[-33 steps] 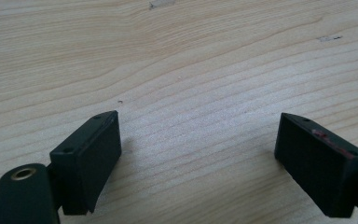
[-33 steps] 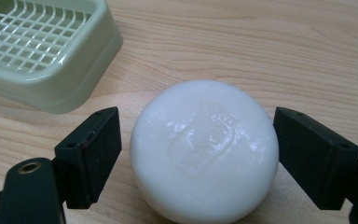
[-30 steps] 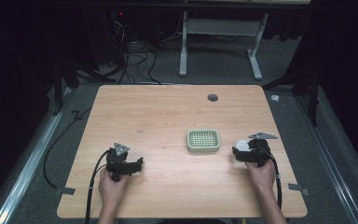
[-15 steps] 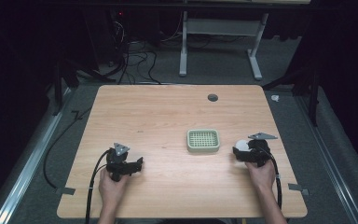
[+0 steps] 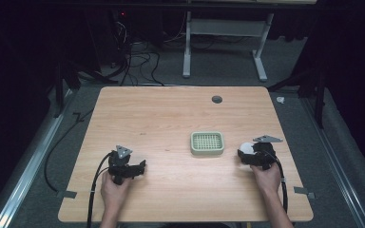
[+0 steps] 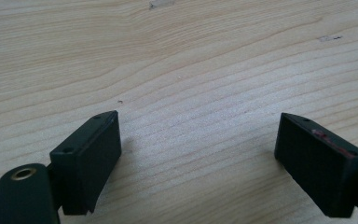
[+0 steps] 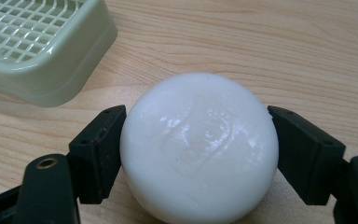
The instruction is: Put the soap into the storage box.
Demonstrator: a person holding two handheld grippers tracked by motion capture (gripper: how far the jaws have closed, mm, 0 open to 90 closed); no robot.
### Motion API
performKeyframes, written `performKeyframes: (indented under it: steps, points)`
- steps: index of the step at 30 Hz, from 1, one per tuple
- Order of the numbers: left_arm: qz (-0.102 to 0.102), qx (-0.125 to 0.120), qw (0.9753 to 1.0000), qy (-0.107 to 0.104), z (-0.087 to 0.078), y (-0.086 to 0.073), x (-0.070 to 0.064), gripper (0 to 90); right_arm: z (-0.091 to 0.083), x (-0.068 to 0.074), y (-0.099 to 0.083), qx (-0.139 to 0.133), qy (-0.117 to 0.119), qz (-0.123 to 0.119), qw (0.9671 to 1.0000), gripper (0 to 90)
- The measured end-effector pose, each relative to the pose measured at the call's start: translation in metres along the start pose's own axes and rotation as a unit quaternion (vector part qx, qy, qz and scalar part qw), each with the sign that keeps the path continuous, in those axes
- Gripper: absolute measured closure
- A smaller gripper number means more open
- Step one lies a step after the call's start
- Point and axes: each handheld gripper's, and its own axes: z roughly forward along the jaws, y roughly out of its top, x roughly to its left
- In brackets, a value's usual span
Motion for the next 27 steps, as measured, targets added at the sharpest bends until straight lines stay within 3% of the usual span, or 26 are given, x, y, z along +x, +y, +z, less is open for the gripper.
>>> performKeyframes:
  steps: [12, 27]
  points:
    - [0.001, 0.001, 1.0000, 0.000, 0.000, 0.000, 0.000, 15.0, -0.001, 0.001, 0.001, 0.001, 0.001, -0.004, 1.0000, 24.7]
    - [0.000, 0.000, 1.0000, 0.000, 0.000, 0.000, 0.000, 15.0, -0.013, 0.001, 0.004, -0.020, 0.016, 0.003, 0.9997, 24.8]
